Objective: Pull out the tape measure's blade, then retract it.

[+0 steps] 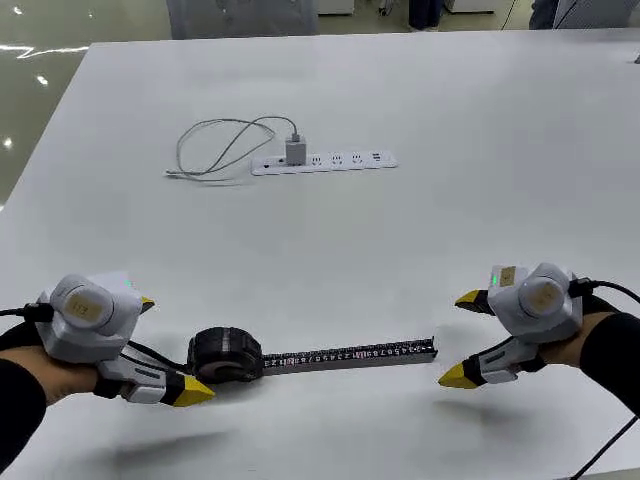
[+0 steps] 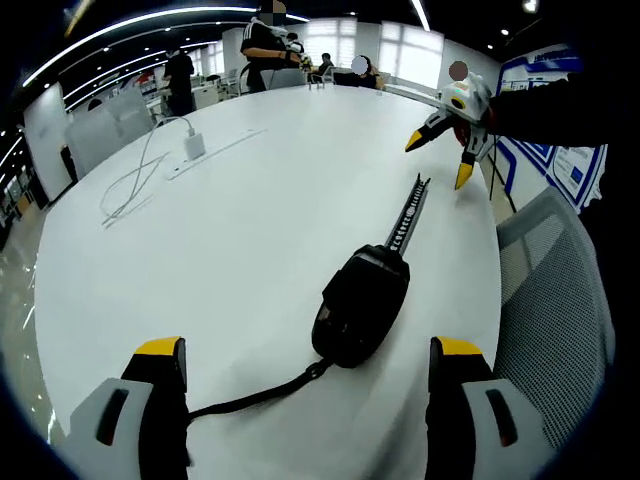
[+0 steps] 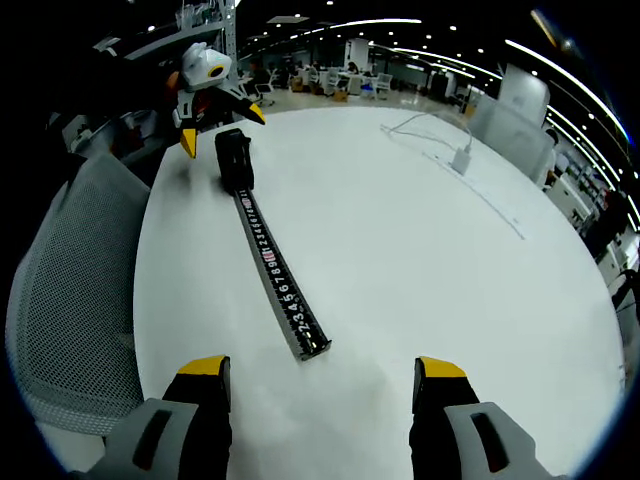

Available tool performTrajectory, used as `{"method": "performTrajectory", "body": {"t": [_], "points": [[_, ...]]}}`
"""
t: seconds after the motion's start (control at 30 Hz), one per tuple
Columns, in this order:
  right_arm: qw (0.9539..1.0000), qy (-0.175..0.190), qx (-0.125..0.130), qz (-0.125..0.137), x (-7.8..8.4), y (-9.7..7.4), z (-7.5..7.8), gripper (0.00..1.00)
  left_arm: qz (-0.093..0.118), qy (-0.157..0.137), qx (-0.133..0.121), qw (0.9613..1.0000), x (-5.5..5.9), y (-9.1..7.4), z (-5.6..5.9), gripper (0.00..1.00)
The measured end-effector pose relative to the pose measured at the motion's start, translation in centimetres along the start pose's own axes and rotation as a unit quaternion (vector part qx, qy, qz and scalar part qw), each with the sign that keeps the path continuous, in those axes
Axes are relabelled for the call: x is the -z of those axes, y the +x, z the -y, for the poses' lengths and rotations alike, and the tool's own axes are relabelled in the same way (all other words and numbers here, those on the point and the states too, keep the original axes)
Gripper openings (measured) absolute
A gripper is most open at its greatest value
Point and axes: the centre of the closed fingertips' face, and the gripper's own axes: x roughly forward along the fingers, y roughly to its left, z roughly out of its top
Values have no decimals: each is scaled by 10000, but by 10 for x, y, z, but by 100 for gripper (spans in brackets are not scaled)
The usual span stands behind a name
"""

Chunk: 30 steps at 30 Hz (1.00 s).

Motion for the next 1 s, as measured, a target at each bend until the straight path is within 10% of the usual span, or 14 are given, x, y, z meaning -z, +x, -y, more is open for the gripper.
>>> {"method": "performTrajectory", "body": {"t": [0.23, 0.4, 1.0], "points": [[9985, 288, 332, 329, -1, -11, 5, 80, 444, -665, 63, 9968, 3, -7, 5, 99], [9974, 344, 474, 422, 1, -20, 4, 83, 656, -535, -307, 9959, 7, -16, -2, 99], [9930, 594, 771, 671, 18, -37, -8, 99, 703, -775, -729, 9918, 38, -36, -1, 99]]}}
